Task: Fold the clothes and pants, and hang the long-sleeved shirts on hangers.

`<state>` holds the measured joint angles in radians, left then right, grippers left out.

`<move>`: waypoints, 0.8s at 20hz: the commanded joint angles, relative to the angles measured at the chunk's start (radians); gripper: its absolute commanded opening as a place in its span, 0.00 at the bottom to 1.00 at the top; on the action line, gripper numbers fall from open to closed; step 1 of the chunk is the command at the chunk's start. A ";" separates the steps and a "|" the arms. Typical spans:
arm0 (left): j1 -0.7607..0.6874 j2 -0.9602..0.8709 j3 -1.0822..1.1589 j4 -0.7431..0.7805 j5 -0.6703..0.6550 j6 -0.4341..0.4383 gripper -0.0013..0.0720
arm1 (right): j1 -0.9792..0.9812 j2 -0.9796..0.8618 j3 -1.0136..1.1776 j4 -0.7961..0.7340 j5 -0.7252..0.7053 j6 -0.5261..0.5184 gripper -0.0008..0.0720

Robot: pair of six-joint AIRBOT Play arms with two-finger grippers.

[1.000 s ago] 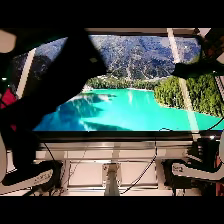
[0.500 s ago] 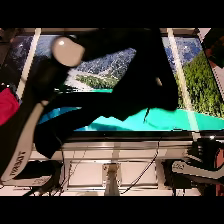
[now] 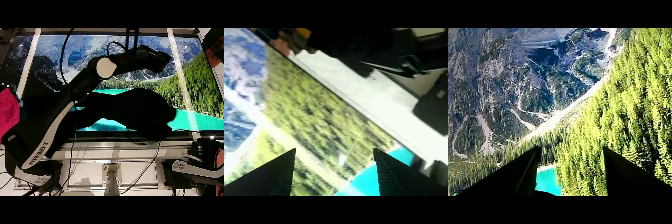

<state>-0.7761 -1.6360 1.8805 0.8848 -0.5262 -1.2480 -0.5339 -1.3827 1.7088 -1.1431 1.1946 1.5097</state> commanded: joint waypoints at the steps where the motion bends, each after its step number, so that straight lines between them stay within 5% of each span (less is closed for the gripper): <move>1: 0.073 -0.002 0.001 0.035 -0.089 0.007 0.53 | -0.002 0.001 0.001 0.017 0.000 0.001 0.62; 2: 0.104 -0.002 0.001 0.035 -0.137 0.007 0.31 | -0.002 0.000 0.001 0.017 0.002 0.001 0.61; 3: 0.140 -0.001 0.001 0.034 -0.196 0.007 0.06 | -0.002 0.000 0.001 0.017 0.011 0.001 0.45; 5: 0.218 -0.001 0.001 0.035 -0.313 0.007 0.03 | -0.002 -0.001 0.000 0.013 0.037 -0.004 0.03; 11: 0.486 0.002 -0.005 0.238 -0.668 -0.045 0.02 | -0.003 -0.039 -0.079 0.065 0.194 -0.118 0.02; 16: 0.734 0.050 -0.152 0.245 -0.798 -0.020 0.02 | -0.050 -0.113 -0.333 0.271 0.327 -0.262 0.02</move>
<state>-0.1783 -1.6123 1.8069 1.1011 -1.2072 -1.2827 -0.5560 -1.4574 1.4960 -1.0023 1.4254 1.3418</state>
